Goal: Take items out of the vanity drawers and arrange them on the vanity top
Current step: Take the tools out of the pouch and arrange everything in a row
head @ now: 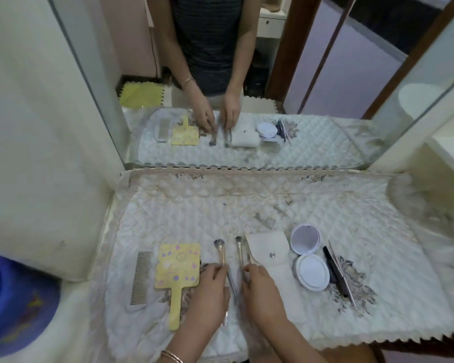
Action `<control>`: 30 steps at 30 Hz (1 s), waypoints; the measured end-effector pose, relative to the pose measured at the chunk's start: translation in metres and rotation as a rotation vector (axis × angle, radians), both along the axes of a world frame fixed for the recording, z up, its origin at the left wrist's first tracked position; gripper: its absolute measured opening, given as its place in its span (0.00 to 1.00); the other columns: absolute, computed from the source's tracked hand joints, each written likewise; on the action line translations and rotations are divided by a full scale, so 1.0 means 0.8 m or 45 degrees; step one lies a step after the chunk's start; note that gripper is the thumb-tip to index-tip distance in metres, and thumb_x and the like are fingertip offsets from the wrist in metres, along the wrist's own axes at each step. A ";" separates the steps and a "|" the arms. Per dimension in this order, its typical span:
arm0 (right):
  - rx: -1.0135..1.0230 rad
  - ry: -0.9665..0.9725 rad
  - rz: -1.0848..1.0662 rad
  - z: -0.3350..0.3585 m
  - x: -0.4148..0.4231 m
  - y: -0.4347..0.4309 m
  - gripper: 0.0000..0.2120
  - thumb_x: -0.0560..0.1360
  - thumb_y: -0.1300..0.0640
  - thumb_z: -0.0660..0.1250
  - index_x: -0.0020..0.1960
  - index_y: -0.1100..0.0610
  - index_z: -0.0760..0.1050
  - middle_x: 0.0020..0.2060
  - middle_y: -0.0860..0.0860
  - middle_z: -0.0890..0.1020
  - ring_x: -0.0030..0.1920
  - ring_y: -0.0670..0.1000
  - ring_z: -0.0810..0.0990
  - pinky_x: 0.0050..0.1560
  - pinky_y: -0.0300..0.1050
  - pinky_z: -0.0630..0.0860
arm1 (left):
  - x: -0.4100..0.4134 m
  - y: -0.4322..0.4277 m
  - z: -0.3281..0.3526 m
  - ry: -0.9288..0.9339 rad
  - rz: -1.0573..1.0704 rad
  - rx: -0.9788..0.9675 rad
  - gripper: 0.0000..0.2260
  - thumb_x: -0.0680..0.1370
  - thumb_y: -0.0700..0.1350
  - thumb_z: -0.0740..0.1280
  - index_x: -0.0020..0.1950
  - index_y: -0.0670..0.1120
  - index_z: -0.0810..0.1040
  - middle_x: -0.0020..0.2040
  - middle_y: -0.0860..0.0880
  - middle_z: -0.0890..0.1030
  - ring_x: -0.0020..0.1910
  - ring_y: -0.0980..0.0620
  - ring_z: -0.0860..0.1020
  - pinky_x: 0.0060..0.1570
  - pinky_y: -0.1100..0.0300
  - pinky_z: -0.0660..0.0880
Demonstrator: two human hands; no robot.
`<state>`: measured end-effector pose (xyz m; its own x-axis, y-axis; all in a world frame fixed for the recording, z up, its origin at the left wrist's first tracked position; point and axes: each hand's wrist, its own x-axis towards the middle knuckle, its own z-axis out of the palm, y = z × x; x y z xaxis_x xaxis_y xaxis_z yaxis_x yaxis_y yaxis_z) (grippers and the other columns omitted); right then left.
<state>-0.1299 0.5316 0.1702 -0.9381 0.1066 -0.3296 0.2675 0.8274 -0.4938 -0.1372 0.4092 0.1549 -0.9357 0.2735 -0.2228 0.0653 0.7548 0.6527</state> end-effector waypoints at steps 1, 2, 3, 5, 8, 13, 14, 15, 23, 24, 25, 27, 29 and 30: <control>0.012 0.003 -0.010 0.001 0.001 0.001 0.11 0.78 0.58 0.55 0.57 0.58 0.70 0.55 0.55 0.74 0.54 0.56 0.76 0.49 0.48 0.71 | -0.002 0.002 -0.001 -0.002 -0.014 -0.004 0.22 0.78 0.41 0.57 0.72 0.47 0.61 0.70 0.50 0.61 0.66 0.54 0.67 0.62 0.65 0.65; 0.015 0.015 -0.014 0.002 0.003 0.003 0.11 0.78 0.57 0.56 0.59 0.57 0.70 0.55 0.54 0.73 0.54 0.56 0.76 0.49 0.48 0.72 | -0.004 0.004 -0.001 0.004 -0.031 -0.009 0.22 0.78 0.41 0.57 0.72 0.47 0.61 0.70 0.50 0.61 0.67 0.54 0.66 0.63 0.64 0.65; 0.014 0.025 -0.004 0.003 0.004 0.004 0.12 0.78 0.56 0.56 0.59 0.55 0.69 0.55 0.54 0.73 0.54 0.56 0.76 0.49 0.47 0.72 | -0.004 0.006 -0.002 0.015 -0.043 -0.007 0.21 0.78 0.41 0.57 0.72 0.47 0.61 0.71 0.50 0.61 0.68 0.54 0.66 0.63 0.64 0.65; 0.004 0.044 0.042 0.002 0.006 0.005 0.14 0.77 0.54 0.57 0.61 0.53 0.69 0.56 0.53 0.73 0.54 0.54 0.77 0.47 0.46 0.72 | -0.004 0.009 -0.001 0.020 -0.041 0.014 0.21 0.78 0.41 0.57 0.72 0.46 0.61 0.71 0.50 0.61 0.68 0.54 0.65 0.62 0.66 0.63; 0.000 0.081 0.104 -0.001 0.006 0.001 0.13 0.77 0.52 0.58 0.59 0.53 0.72 0.55 0.51 0.75 0.54 0.51 0.77 0.46 0.43 0.69 | 0.001 0.006 0.000 -0.018 0.064 0.068 0.20 0.78 0.41 0.58 0.71 0.46 0.63 0.70 0.49 0.61 0.63 0.55 0.70 0.57 0.68 0.65; 0.146 0.023 0.143 -0.006 -0.008 -0.015 0.12 0.76 0.50 0.58 0.51 0.57 0.73 0.51 0.53 0.77 0.52 0.53 0.77 0.40 0.42 0.64 | 0.014 -0.015 -0.001 -0.024 0.205 0.056 0.18 0.79 0.40 0.58 0.69 0.46 0.66 0.70 0.50 0.61 0.61 0.54 0.72 0.52 0.70 0.68; 0.148 0.001 0.132 -0.007 -0.010 -0.016 0.11 0.76 0.50 0.58 0.49 0.57 0.73 0.50 0.53 0.78 0.51 0.54 0.78 0.40 0.42 0.65 | 0.015 -0.018 -0.003 -0.032 0.220 0.058 0.18 0.79 0.40 0.58 0.69 0.46 0.66 0.70 0.49 0.61 0.62 0.54 0.71 0.54 0.70 0.68; 0.125 -0.008 0.108 -0.007 -0.012 -0.016 0.10 0.76 0.50 0.58 0.45 0.55 0.73 0.49 0.53 0.80 0.50 0.54 0.79 0.40 0.42 0.66 | 0.015 -0.020 -0.003 -0.036 0.232 0.063 0.18 0.79 0.40 0.58 0.69 0.45 0.66 0.70 0.49 0.62 0.63 0.55 0.71 0.55 0.71 0.67; -0.098 0.034 -0.199 -0.006 -0.003 -0.005 0.15 0.74 0.51 0.61 0.30 0.49 0.65 0.28 0.46 0.74 0.37 0.50 0.77 0.33 0.40 0.69 | 0.004 0.000 -0.002 -0.002 0.146 0.080 0.17 0.79 0.40 0.57 0.68 0.44 0.67 0.68 0.49 0.64 0.58 0.58 0.71 0.54 0.76 0.60; -0.088 0.028 -0.207 -0.007 -0.004 -0.004 0.16 0.74 0.51 0.60 0.29 0.49 0.64 0.27 0.46 0.73 0.36 0.50 0.76 0.31 0.39 0.67 | 0.003 0.003 -0.003 -0.004 0.126 0.077 0.17 0.79 0.41 0.57 0.68 0.45 0.67 0.68 0.49 0.64 0.61 0.57 0.71 0.56 0.75 0.62; -0.084 0.022 -0.213 -0.009 -0.004 -0.003 0.17 0.75 0.50 0.60 0.28 0.49 0.64 0.26 0.46 0.72 0.35 0.50 0.76 0.31 0.39 0.66 | 0.002 0.005 -0.004 0.003 0.108 0.070 0.17 0.79 0.41 0.57 0.69 0.45 0.67 0.69 0.50 0.64 0.63 0.56 0.69 0.59 0.72 0.63; -0.092 -0.001 -0.231 -0.011 -0.005 -0.001 0.17 0.75 0.50 0.60 0.28 0.51 0.64 0.26 0.46 0.72 0.34 0.50 0.75 0.29 0.37 0.63 | 0.001 0.008 -0.006 0.008 0.076 0.069 0.17 0.79 0.41 0.57 0.69 0.45 0.67 0.69 0.49 0.65 0.66 0.55 0.68 0.63 0.69 0.62; -0.107 -0.004 -0.232 -0.013 -0.007 0.000 0.16 0.75 0.49 0.61 0.30 0.52 0.65 0.26 0.46 0.72 0.35 0.50 0.74 0.28 0.37 0.62 | 0.000 0.010 -0.007 0.006 0.061 0.079 0.17 0.79 0.41 0.58 0.68 0.44 0.67 0.69 0.49 0.65 0.65 0.55 0.70 0.63 0.69 0.63; -0.119 -0.002 -0.228 -0.013 -0.008 0.001 0.16 0.75 0.49 0.61 0.30 0.51 0.65 0.26 0.46 0.72 0.35 0.50 0.74 0.29 0.37 0.63 | 0.000 0.010 -0.008 0.006 0.062 0.085 0.17 0.79 0.41 0.58 0.68 0.44 0.68 0.69 0.49 0.66 0.63 0.54 0.71 0.63 0.68 0.64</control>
